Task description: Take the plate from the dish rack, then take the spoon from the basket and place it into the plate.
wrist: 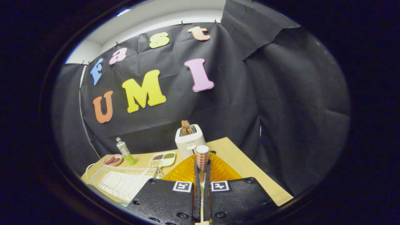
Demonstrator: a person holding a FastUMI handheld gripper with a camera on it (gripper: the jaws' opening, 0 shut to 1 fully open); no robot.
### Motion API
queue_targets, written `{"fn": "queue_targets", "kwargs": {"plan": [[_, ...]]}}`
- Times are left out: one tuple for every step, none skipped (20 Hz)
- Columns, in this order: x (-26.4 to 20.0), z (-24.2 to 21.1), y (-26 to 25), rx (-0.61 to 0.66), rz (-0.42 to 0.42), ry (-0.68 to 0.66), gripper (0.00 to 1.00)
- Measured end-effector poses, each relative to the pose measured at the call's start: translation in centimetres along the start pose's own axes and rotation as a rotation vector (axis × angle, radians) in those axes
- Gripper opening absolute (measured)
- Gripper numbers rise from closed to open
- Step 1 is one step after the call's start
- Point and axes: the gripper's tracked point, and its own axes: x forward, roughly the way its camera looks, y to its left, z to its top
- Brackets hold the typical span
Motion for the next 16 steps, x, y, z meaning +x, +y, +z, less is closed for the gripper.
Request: {"fn": "queue_targets", "kwargs": {"plan": [[-1.3,1.0,0.5,-0.004,-0.005,-0.026,0.09],[-2.7,1.8,1.3,-0.013,-0.005,-0.048,0.09],[-4.3,2.5,2.5,-0.021,0.002,-0.066,0.09],[-5.7,2.9,3.8,-0.030,0.015,-0.080,0.09],[-6.9,2.9,4.9,-0.040,0.025,-0.083,0.09],[-8.2,2.8,6.2,-0.049,0.041,-0.082,0.09],[-9.5,2.4,7.7,-0.059,0.056,-0.075,0.09],[-10.5,1.7,9.2,-0.070,0.076,-0.065,0.09],[-11.7,0.9,10.6,-0.077,0.097,-0.057,0.09],[-12.6,0.0,12.0,-0.083,0.117,-0.054,0.09],[-13.5,-1.3,13.1,-0.098,0.127,-0.051,0.09],[-14.1,-2.6,13.9,-0.117,0.129,-0.053,0.09],[-14.5,-3.8,14.7,-0.140,0.126,-0.048,0.08],[-14.8,-5.2,15.5,-0.158,0.126,-0.040,0.09],[-15.1,-6.7,16.5,-0.165,0.134,-0.025,0.09],[-15.5,-8.2,17.5,-0.159,0.148,-0.008,0.09]]}}
